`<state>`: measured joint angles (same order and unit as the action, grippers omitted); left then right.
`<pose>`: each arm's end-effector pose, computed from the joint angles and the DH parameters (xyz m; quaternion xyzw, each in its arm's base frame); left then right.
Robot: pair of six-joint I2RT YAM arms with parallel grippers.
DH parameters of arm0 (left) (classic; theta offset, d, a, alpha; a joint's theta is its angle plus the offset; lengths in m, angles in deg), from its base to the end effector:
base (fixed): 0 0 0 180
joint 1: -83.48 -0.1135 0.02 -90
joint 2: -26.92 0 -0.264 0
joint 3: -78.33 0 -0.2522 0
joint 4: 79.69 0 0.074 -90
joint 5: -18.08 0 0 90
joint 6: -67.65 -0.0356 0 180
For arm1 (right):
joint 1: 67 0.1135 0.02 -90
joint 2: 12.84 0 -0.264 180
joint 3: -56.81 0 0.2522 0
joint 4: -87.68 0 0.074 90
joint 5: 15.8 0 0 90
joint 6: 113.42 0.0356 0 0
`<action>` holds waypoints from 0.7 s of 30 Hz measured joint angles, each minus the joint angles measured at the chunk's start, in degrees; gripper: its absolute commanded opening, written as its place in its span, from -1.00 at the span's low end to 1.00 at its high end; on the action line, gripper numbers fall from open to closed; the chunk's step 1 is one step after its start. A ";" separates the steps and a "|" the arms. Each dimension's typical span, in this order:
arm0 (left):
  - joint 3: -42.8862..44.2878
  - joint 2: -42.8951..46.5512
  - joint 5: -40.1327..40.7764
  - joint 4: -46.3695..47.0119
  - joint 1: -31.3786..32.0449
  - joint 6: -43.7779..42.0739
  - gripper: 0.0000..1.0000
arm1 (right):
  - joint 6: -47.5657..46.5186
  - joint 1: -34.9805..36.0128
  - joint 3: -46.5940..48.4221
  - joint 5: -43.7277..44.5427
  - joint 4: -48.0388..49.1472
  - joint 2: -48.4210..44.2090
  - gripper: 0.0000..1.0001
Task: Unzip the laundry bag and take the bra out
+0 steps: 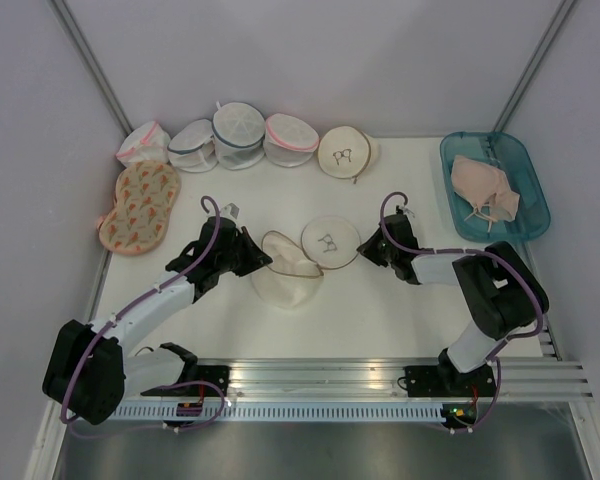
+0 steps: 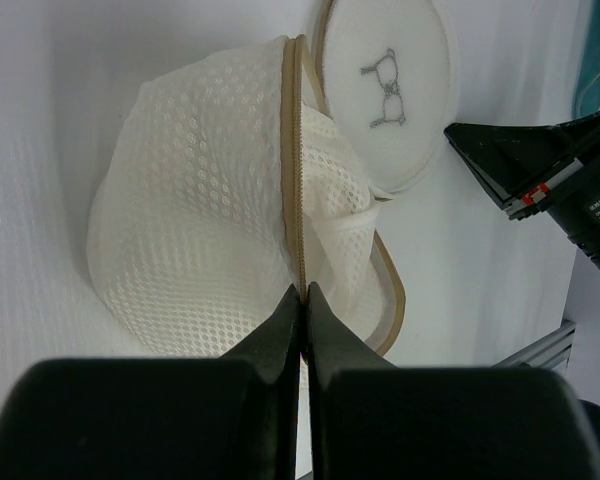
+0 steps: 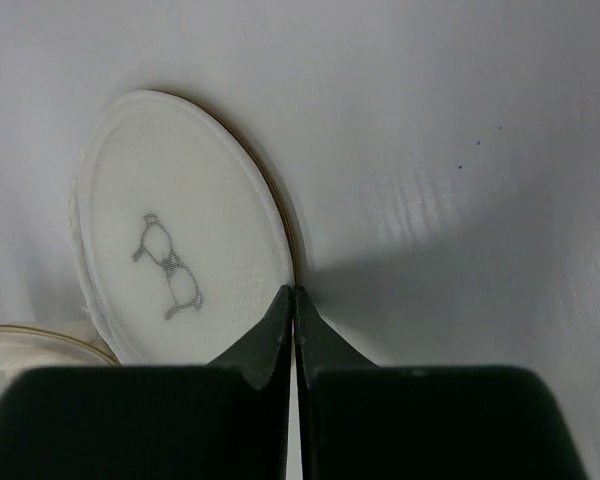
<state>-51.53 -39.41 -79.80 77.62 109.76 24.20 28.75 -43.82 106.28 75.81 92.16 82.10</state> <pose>0.2142 -0.1112 0.2164 -0.1292 0.8912 -0.3054 0.3096 0.2783 0.1181 0.1248 0.2334 0.8794 0.2434 0.3361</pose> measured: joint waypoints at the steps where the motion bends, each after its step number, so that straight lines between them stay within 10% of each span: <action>1: 0.00 0.00 0.00 0.00 -0.07 0.00 -0.96 | 0.07 0.00 0.07 0.04 0.33 0.22 -0.99; 14: 0.00 -0.02 0.00 -0.37 -0.24 0.00 -0.96 | -9.03 0.76 0.92 1.92 -10.86 -9.40 -0.99; 21: 0.39 -1.14 -0.22 -0.31 -0.24 0.00 -0.96 | -23.28 9.68 16.63 6.56 -23.30 -16.33 -0.99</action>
<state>-51.13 -40.55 -80.02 77.31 109.52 24.20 5.47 -34.14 122.91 82.36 68.86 65.77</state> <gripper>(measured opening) 0.025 0.005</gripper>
